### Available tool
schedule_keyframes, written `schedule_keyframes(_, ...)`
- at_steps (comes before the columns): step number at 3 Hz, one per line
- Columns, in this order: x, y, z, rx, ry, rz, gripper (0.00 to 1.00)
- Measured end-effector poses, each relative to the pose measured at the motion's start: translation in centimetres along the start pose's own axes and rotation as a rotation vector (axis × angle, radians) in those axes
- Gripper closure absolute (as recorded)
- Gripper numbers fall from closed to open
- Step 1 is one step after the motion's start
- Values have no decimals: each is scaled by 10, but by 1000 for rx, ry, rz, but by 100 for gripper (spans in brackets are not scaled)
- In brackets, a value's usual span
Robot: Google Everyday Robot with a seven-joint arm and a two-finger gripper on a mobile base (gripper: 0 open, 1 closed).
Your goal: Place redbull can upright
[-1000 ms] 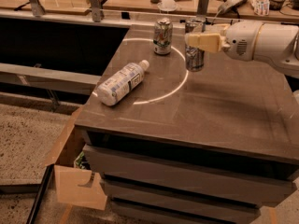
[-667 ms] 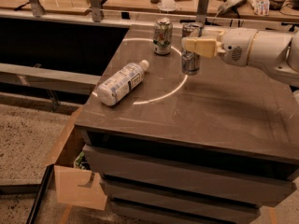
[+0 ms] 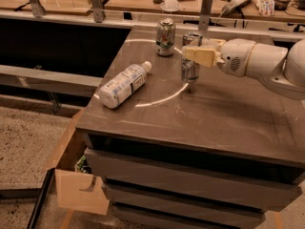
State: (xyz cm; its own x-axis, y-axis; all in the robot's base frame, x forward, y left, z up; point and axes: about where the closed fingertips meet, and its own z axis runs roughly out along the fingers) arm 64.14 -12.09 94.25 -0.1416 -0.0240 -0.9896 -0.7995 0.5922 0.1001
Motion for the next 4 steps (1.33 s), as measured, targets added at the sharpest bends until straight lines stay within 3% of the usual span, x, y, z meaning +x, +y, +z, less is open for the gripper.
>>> schedule_keyframes(3, 15, 5, 15, 17, -38, -71, 15)
schedule_keyframes(4, 21, 7, 18, 28, -36, -85, 0)
